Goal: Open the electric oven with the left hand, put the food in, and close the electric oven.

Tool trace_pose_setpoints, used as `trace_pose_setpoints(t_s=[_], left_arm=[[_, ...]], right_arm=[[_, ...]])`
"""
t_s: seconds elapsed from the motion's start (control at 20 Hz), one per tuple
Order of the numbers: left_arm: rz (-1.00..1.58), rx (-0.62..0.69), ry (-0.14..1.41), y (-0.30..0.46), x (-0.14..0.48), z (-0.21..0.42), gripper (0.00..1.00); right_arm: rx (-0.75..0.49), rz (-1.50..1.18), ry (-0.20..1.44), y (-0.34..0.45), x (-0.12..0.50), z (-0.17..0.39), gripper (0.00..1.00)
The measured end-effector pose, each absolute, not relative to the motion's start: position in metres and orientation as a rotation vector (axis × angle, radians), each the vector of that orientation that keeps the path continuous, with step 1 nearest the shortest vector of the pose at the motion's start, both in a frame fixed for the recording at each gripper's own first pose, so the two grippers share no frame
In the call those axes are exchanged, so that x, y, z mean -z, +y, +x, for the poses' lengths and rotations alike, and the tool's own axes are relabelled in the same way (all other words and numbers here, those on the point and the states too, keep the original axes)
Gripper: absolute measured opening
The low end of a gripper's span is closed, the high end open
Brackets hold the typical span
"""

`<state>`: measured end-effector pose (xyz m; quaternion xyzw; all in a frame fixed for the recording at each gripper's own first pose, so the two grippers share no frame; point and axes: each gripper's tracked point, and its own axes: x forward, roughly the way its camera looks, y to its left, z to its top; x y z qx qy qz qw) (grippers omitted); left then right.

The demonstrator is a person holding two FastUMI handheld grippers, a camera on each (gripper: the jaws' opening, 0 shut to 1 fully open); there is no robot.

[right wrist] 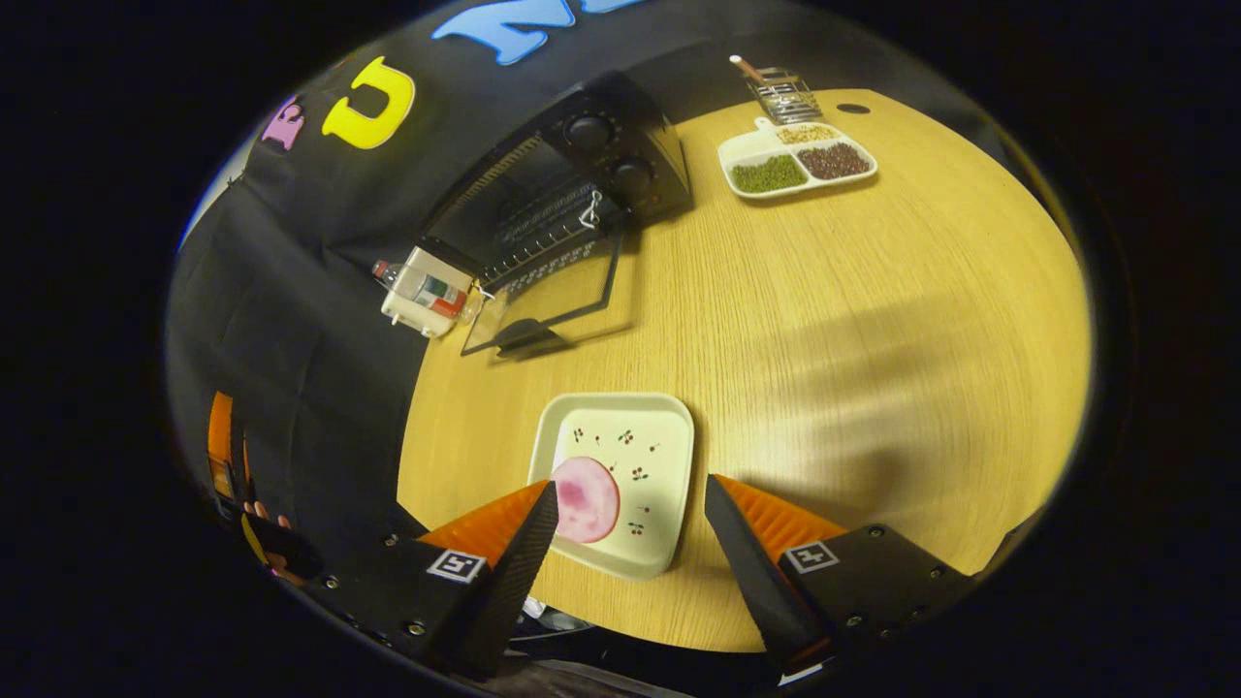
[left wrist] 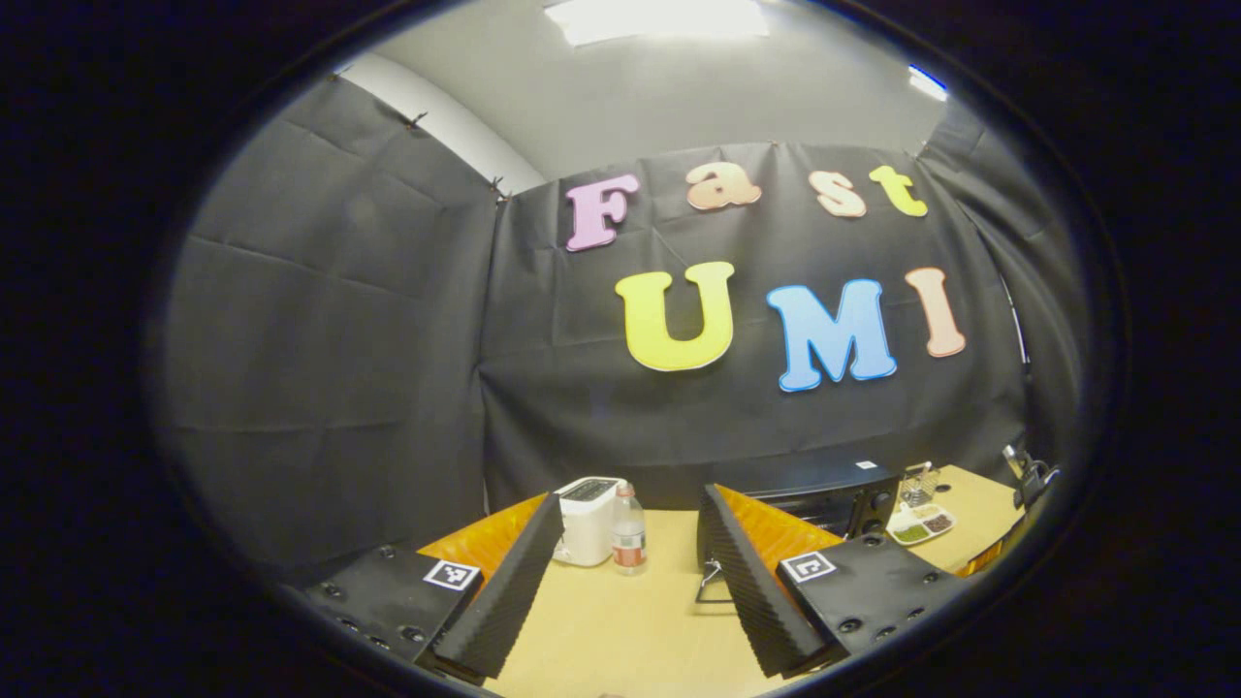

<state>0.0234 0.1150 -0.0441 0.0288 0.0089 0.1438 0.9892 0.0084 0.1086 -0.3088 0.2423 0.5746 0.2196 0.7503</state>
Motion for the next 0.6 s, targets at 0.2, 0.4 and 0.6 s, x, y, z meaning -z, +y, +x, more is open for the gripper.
trace_pose_setpoints(t_s=[0.2, 0.4, 0.6], left_arm=[[0.05, -0.306, 0.023, 0.12, 0.049, 0.023, 1.0], [0.062, -0.315, 0.018, 0.123, 0.046, 0.025, 1.0], [0.042, -0.319, 0.022, 0.124, 0.049, 0.026, 1.0]], right_arm=[[-0.424, 0.51, 1.34, 0.108, 0.332, 0.007, 0.53], [-0.438, 0.48, 1.422, 0.11, 0.339, -0.005, 0.41], [-0.376, 0.451, 1.439, 0.104, 0.355, -0.001, 0.41]])
